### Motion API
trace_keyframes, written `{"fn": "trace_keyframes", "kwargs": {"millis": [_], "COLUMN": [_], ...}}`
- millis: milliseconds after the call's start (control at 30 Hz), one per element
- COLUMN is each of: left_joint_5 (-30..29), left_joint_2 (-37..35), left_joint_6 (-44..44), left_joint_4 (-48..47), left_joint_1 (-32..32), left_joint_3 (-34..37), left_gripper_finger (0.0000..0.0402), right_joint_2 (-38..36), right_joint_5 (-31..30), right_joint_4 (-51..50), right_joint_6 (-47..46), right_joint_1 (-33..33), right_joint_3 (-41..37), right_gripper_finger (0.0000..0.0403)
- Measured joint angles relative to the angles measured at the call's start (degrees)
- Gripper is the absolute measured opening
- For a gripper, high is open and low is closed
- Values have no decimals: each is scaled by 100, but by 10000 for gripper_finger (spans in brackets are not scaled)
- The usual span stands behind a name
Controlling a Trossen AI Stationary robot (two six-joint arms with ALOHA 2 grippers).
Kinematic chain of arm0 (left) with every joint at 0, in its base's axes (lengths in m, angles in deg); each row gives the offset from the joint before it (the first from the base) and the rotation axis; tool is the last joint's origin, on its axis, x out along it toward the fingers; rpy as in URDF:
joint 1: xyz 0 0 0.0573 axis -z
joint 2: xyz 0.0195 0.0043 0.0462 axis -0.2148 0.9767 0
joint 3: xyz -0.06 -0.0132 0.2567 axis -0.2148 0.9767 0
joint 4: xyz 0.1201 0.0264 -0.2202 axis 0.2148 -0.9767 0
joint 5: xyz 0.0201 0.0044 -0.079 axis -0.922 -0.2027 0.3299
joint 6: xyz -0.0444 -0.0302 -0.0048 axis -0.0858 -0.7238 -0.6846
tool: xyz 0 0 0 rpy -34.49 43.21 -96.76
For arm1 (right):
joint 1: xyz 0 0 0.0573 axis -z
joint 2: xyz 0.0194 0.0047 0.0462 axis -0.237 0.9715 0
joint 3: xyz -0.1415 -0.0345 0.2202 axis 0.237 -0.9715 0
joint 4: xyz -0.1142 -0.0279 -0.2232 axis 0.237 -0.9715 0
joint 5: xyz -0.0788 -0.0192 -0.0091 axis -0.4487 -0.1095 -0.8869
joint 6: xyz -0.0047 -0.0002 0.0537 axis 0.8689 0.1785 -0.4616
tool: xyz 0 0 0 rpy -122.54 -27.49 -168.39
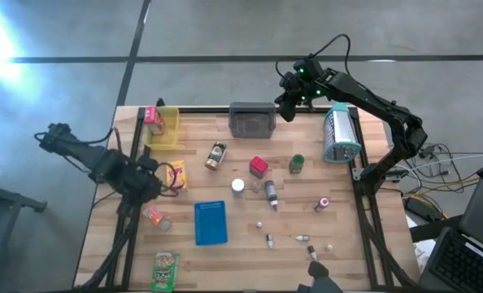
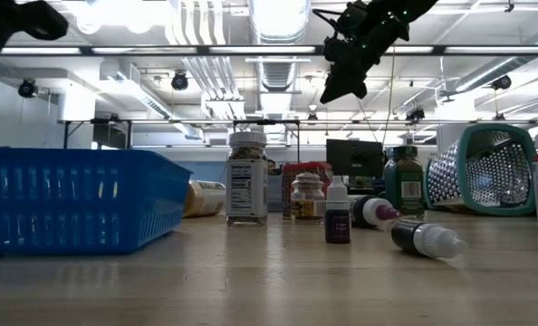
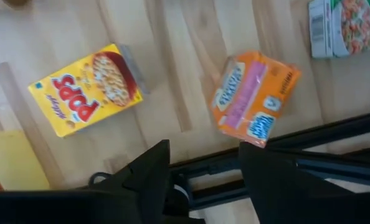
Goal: Pick & Place Kitchen Items
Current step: Put the red spice can into the black bin
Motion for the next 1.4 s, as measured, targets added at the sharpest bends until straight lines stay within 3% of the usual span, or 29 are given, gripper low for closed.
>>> {"fn": "trace_keyframes", "kwargs": {"millis": [200,433,967,1400], "left_joint_5": [2,15,299,321], "left_joint_2": [55,60,60,60], "left_joint_6": [-133,362,308,501], "left_joint_4": [103,666,746,790], "left_joint_1": [415,430,425,424], "left_joint_3": [194,382,480,480], "left_gripper_finger": [175,174,178,260], "right_joint_2": [0,0,2,2], "right_joint_5": [-2,-2,0,2], "right_joint_4": [262,473,561,556], "right_joint_6": [-195,-250,-234,-192], "right_joint_1": [0,-2,-2,-2], "right_joint_3": [-13,-35,-48,-48], "right_gripper_finger": [8,8,8,8]}}
